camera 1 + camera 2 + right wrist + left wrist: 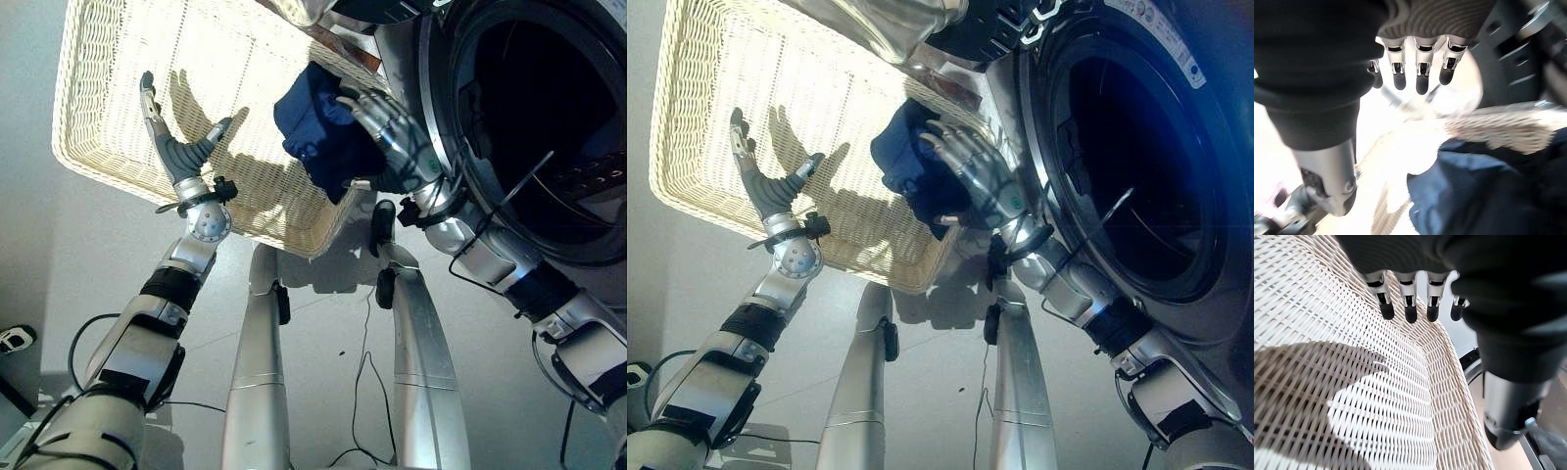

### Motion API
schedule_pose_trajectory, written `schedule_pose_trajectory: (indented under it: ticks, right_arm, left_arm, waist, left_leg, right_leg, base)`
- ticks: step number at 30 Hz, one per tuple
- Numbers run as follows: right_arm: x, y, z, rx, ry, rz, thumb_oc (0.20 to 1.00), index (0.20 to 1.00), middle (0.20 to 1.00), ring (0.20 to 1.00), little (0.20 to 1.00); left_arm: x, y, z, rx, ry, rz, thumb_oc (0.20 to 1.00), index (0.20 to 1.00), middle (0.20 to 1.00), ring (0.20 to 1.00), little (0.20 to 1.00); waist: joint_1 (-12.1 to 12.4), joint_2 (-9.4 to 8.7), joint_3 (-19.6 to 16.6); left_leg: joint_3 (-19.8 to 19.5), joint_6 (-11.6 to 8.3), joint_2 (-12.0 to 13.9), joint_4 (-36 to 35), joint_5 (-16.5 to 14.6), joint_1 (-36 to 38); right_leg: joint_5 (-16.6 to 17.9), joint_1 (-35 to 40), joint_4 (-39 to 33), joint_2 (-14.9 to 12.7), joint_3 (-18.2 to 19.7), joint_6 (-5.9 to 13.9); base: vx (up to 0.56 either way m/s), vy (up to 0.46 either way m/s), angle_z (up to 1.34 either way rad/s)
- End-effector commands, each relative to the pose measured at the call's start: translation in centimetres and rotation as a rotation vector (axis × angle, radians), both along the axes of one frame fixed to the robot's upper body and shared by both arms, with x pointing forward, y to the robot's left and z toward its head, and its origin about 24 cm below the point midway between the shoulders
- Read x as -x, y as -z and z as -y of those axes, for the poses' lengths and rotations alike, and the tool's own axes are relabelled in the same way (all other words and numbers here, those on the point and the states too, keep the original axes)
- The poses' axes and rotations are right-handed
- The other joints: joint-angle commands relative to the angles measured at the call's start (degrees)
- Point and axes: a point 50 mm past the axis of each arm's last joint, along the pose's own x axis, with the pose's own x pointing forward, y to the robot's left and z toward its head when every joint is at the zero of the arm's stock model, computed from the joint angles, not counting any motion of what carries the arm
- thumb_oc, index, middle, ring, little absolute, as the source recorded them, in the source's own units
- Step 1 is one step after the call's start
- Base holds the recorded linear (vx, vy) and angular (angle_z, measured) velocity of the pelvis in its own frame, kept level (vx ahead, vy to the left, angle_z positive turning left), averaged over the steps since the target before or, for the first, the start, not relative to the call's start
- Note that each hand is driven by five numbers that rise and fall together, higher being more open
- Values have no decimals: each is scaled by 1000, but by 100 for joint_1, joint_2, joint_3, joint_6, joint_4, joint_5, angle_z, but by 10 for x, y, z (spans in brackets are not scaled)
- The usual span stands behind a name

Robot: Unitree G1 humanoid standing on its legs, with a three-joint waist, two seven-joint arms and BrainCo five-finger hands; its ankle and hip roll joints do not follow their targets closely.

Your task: Put the clothes into the washing machine.

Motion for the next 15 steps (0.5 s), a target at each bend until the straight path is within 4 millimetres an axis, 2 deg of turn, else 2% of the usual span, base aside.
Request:
schedule_pose_trajectory:
  ticks: [1, 7, 15]
  right_arm:
    - [0, -1, -17, 28, -13, -61, 1000, 1000, 1000, 1000, 1000]
    - [-16, -4, -23, 26, 112, -94, 1000, 1000, 1000, 1000, 1000]
    - [-39, -6, -30, -7, 291, -95, 1000, 1000, 1000, 1000, 1000]
  left_arm:
    - [-5, -14, -12, 111, -35, 26, 1000, 1000, 1000, 1000, 1000]
    - [-10, -20, -19, 138, -38, 8, 1000, 1000, 1000, 1000, 1000]
    - [-18, -27, -14, 130, -9, -10, 1000, 1000, 1000, 1000, 1000]
  waist:
    - [-5, -16, -104]
    - [53, -12, -104]
    - [154, 44, -104]
  left_leg:
    - [327, 287, -519, 784, -834, 111]
    - [310, 272, -515, 724, -741, 84]
    - [278, 258, -561, 754, -768, 118]
  right_leg:
    - [1015, 863, -1766, 452, -504, 334]
    - [1066, 838, -1799, 444, -549, 303]
    - [1028, 846, -1738, 420, -580, 296]
  base:
    - [-1, -11, 5]
    - [0, -3, 3]
    - [6, -2, 1]
